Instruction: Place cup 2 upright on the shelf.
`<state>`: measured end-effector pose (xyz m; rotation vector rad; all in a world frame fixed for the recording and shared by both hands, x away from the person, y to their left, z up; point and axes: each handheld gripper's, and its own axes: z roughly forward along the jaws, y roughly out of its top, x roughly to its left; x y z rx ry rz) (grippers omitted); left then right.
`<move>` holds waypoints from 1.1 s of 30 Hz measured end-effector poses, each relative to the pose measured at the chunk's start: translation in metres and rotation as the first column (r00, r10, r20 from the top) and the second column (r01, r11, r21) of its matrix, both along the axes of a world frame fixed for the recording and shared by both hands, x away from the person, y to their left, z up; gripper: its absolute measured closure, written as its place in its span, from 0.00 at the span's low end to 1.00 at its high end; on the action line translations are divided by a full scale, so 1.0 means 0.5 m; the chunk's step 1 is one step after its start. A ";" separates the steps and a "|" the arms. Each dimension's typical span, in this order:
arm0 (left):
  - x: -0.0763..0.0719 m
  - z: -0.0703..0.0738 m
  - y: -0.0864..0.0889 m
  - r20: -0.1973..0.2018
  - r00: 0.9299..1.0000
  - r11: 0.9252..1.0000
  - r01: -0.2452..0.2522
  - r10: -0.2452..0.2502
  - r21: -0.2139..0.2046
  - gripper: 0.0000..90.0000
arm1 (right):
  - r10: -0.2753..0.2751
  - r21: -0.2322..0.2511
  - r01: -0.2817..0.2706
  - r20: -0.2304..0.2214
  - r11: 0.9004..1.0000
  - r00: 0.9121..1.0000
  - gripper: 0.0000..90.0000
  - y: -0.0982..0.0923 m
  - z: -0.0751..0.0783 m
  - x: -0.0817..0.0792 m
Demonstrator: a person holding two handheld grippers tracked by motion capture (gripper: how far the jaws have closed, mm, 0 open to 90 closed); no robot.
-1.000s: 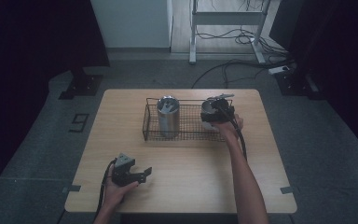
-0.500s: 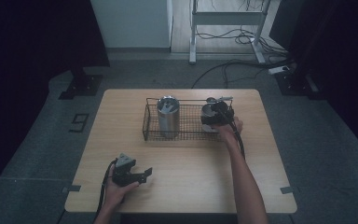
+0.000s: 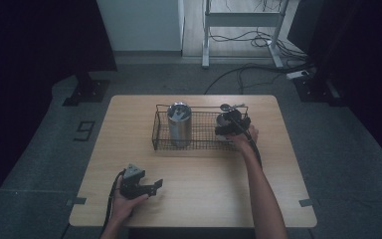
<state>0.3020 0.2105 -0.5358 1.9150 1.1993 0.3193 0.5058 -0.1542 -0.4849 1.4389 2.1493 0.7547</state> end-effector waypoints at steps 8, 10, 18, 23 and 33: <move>-0.003 0.005 0.000 0.013 1.000 1.000 -0.004 0.004 -0.006 0.15 | -0.008 0.022 0.008 0.014 1.000 1.000 0.00 -0.004 0.013 -0.007; -0.002 0.004 0.000 0.009 1.000 1.000 -0.001 0.001 -0.004 0.15 | -0.013 0.045 0.012 0.030 0.999 0.999 0.00 -0.006 0.021 -0.011; -0.002 0.003 -0.002 0.009 1.000 1.000 0.002 -0.002 -0.001 0.15 | -0.021 0.134 0.001 0.147 0.991 0.989 0.00 -0.023 0.063 -0.035; -0.002 0.004 -0.002 0.010 1.000 1.000 0.002 -0.002 0.001 0.15 | -0.004 0.161 -0.025 0.179 0.987 0.984 0.02 -0.029 0.087 -0.060; -0.004 0.005 -0.001 0.011 1.000 1.000 0.001 -0.001 0.010 0.15 | 0.044 0.190 -0.089 0.226 0.978 0.973 0.08 -0.052 0.093 -0.139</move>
